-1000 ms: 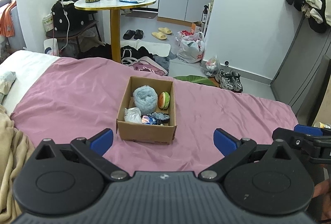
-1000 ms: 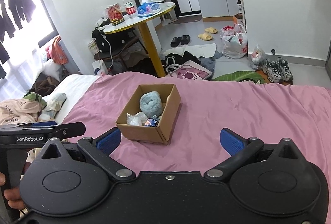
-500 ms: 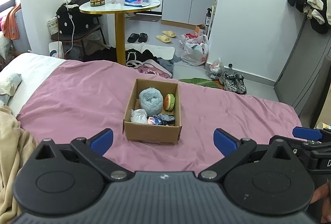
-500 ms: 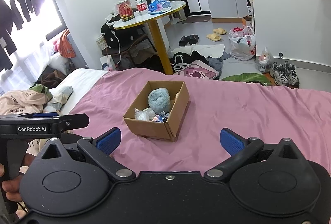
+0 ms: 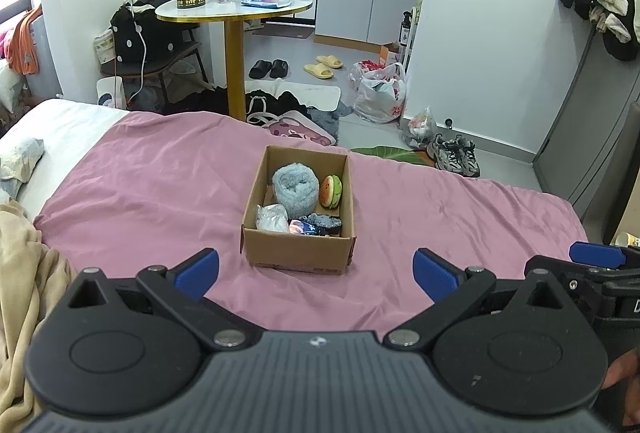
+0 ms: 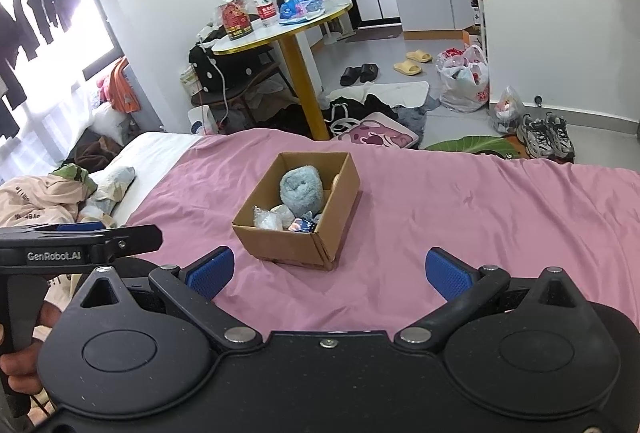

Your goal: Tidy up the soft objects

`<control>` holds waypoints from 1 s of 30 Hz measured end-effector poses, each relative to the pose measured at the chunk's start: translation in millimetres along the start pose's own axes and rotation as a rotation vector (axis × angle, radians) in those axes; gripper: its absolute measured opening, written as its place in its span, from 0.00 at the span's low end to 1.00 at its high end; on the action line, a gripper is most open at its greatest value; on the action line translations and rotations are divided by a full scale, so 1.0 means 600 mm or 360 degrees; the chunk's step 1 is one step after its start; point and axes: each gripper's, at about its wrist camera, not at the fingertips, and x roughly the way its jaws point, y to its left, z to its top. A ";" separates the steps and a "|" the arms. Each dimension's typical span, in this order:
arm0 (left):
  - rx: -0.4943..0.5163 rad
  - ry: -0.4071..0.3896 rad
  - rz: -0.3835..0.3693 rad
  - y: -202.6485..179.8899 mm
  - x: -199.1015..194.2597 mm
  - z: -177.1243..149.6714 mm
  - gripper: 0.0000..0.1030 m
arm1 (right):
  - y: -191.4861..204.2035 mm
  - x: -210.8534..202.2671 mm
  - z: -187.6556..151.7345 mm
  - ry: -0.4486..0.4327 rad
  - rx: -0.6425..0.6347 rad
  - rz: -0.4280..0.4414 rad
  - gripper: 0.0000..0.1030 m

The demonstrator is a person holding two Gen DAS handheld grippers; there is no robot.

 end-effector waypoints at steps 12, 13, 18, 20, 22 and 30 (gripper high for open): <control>-0.0008 0.0003 0.0026 0.011 0.005 -0.011 0.99 | 0.004 0.004 -0.004 0.0015 0.0029 -0.0001 1.00; -0.0007 0.0002 0.0028 0.012 0.005 -0.011 0.99 | 0.004 0.002 -0.003 0.0011 0.0024 -0.0002 1.00; -0.0008 0.0004 0.0027 0.013 0.004 -0.011 0.99 | 0.012 0.002 -0.002 0.0018 -0.0004 -0.0015 1.00; -0.0008 0.0003 0.0026 0.013 0.004 -0.011 0.99 | 0.010 0.004 -0.002 0.0021 0.0000 -0.0012 1.00; -0.0005 0.0000 0.0031 0.012 0.003 -0.012 0.99 | 0.011 0.004 -0.002 0.0022 -0.0002 -0.0021 1.00; -0.0003 0.0000 0.0017 0.016 -0.002 -0.014 0.99 | 0.017 0.000 -0.005 0.0020 -0.0010 -0.0040 1.00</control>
